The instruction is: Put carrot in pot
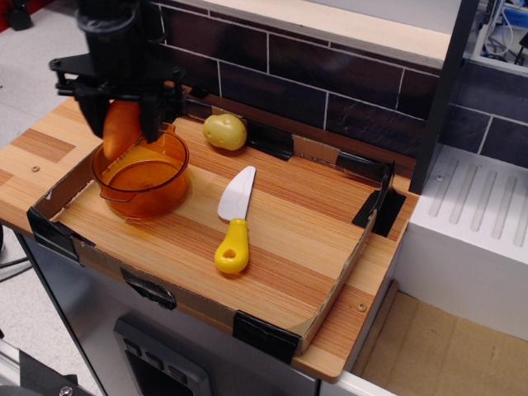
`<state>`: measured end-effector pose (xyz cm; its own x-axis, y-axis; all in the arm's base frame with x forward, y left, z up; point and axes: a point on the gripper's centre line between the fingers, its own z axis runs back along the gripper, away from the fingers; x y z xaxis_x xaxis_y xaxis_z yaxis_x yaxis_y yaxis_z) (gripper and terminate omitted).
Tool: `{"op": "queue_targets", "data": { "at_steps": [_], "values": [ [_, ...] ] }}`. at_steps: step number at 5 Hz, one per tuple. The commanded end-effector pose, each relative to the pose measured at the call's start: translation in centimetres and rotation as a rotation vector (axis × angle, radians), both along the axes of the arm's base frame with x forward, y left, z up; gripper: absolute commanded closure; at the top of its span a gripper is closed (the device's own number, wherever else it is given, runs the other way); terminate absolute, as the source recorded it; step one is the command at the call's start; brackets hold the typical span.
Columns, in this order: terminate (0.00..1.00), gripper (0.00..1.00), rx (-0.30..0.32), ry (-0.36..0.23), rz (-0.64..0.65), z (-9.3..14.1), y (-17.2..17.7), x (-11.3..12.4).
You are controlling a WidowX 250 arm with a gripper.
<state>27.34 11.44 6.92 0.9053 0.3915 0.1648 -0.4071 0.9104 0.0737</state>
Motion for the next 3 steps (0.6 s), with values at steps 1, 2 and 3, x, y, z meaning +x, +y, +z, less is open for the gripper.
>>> {"op": "queue_targets", "data": {
  "at_steps": [1,2,3],
  "values": [
    [0.00,0.00,0.020,-0.016,0.035,0.66,1.43,0.78],
    [0.00,0.00,0.017,-0.023,0.047,0.78,1.30,0.93],
    [0.00,0.00,0.017,-0.031,0.043,1.34,1.12,1.05]
  ]
}}
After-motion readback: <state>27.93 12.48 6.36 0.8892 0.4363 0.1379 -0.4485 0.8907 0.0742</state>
